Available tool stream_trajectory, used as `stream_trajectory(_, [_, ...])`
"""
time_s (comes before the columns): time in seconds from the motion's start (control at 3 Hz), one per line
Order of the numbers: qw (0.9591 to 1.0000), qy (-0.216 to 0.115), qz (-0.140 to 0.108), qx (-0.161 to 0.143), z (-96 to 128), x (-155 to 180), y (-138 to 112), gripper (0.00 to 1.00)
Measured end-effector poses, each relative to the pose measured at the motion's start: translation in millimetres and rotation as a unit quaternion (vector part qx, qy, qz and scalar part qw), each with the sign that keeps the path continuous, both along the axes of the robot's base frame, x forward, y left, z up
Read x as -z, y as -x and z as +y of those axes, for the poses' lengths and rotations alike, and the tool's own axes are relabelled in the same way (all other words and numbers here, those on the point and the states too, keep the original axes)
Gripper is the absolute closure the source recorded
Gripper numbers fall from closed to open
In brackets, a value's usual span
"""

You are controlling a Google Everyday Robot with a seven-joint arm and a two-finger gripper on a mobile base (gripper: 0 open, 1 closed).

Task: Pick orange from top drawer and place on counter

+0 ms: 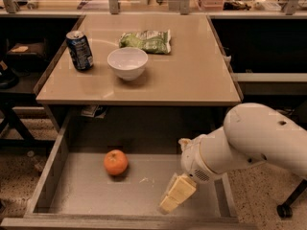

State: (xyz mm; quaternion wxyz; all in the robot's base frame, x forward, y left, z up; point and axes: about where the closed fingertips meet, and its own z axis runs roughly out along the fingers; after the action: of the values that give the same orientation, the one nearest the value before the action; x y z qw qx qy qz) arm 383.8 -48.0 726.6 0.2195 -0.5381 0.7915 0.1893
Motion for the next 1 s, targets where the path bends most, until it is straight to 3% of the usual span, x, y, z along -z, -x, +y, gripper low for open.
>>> stream_trajectory(0.33, [1.0,0.0,0.0,0.0,0.2,-0.1,-0.2,0.0])
stream_trajectory(0.67, [0.9992,-0.041,-0.002,0.003,20.5,11.4,-1.8,0.0])
stream_trajectory(1.0, [0.9952,-0.092,-0.025,-0.019,64.3,15.5,-14.0,0.0])
